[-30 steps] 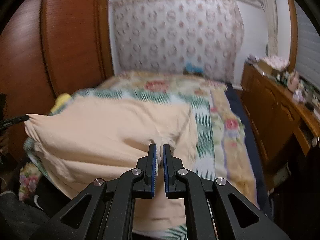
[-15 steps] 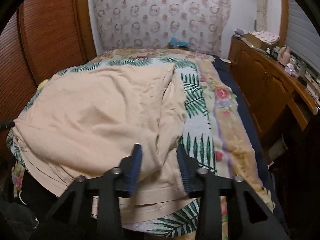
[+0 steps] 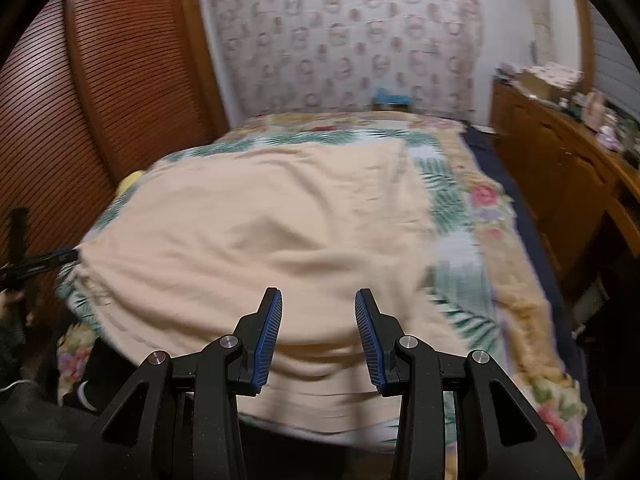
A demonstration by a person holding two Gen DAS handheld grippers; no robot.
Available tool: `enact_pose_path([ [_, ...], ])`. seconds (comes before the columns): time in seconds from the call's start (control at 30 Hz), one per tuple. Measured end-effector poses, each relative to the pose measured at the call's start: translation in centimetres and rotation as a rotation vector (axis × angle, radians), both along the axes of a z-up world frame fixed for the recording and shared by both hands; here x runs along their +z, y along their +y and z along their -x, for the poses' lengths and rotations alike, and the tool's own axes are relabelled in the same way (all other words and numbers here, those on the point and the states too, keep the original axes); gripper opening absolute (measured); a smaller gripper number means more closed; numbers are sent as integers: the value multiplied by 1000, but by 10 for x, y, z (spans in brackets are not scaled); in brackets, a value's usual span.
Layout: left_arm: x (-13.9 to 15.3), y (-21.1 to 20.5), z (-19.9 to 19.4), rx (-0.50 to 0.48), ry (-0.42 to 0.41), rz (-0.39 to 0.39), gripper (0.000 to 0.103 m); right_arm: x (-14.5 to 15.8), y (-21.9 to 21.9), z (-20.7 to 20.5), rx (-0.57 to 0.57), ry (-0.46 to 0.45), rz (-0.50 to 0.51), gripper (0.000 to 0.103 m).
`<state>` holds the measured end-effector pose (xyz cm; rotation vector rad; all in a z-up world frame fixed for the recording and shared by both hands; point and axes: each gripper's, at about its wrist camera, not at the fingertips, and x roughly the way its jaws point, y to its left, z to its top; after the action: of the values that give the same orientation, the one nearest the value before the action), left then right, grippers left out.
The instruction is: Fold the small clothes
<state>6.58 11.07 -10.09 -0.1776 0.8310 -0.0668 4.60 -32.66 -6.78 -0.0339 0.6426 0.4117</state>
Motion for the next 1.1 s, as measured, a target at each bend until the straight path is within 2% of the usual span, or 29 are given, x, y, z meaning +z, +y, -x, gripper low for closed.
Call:
enact_pose_path([
  [0.2,-9,-3,-3,1,29,-6,67,-16,41,9,147,51,6,39],
  [0.27,-12,-4,-3,0,38,-8,67,-23,52,10,186,66,23,34],
  [0.33,-12,-6,-2,-1,31,-18,67,-32,62,8,217,88,37,33],
  [0.5,-13,-8,-2,-1,24,-31,69,-46,87,-9,255,106,73,31],
  [0.77,-13,-10,-2,-6,17,-35,71,-50,127,-17,276,55,182,31],
  [0.93,-14,-10,-3,-7,12,-32,73,-54,139,-9,264,17,248,5],
  [1.1,-14,-9,-2,1,7,-25,73,-54,144,4,319,53,220,2],
])
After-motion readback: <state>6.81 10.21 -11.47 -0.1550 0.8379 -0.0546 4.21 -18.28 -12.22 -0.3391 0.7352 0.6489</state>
